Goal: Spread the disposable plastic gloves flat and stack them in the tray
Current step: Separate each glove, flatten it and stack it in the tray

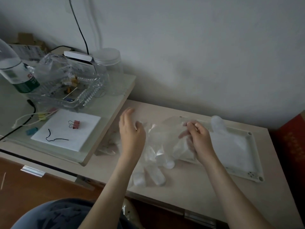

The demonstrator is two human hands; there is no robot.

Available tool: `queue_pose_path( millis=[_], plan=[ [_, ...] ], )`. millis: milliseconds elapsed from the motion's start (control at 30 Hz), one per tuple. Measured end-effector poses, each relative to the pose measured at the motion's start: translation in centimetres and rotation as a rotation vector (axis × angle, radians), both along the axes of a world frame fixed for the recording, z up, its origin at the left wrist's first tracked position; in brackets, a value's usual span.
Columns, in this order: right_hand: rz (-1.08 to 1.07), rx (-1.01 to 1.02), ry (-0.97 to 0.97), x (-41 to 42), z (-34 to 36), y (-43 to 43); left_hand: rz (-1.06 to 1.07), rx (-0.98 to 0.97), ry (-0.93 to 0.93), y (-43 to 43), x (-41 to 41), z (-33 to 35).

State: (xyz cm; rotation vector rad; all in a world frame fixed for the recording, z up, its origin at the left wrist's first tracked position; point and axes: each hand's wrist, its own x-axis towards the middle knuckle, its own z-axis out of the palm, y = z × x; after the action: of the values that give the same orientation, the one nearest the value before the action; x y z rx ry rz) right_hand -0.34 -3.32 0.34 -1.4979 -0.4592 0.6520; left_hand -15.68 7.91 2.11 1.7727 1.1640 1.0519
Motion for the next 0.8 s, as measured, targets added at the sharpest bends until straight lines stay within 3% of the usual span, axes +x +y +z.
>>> queue_pose_path(
  millis=[67,133,200,300,400,567,800],
  plan=[
    [0.050,0.070,0.106,0.2,1.7,-0.6,-0.145,-0.156,-0.121,-0.9,0.7,0.8],
    [0.120,0.137,0.157,0.7,3.1,-1.4,-0.286,-0.435,-0.220,-1.4,1.4,1.0],
    [0.150,0.162,0.154,1.6,3.8,-2.1,-0.392,-0.659,-0.245,-1.5,2.4,0.2],
    [0.120,0.169,0.105,3.5,4.1,-3.6,-0.564,-0.823,-0.237,-1.6,3.5,-0.7],
    [0.038,0.189,0.062,5.8,3.5,-5.4,-0.767,-0.892,-0.240,-2.1,4.8,-0.2],
    [-0.185,0.042,-0.058,9.3,1.9,-9.7,-0.788,-0.931,-0.196,-3.5,7.6,0.4],
    [-0.324,-0.181,-0.207,12.4,-1.2,-13.6,-0.943,-0.918,0.135,-5.0,10.8,-1.0]
  ],
)
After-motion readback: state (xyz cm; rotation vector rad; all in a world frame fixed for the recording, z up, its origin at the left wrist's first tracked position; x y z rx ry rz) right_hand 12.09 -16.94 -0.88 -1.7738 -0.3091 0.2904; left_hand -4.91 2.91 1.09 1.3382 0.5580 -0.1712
